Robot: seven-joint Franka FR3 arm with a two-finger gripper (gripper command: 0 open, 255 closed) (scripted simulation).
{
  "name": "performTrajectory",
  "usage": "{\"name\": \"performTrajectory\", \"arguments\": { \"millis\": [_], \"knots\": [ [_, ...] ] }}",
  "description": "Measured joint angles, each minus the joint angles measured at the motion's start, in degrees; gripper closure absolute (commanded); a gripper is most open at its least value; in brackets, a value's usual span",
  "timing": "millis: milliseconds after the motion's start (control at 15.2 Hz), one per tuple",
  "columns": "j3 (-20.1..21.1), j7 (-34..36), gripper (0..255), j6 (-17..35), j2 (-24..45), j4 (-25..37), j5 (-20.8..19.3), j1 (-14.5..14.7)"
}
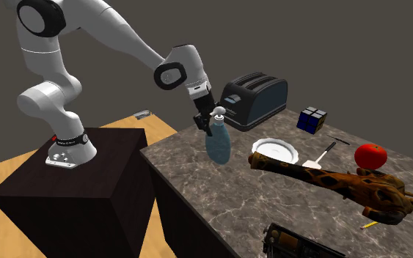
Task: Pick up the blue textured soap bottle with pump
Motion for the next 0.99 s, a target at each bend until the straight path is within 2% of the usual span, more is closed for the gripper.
{"name": "performTrajectory", "arguments": {
  "millis": [990],
  "knots": [
    [1.43,-4.39,255,-9.18,-5.42,3.97,4.52,-0.67]
  ]
}}
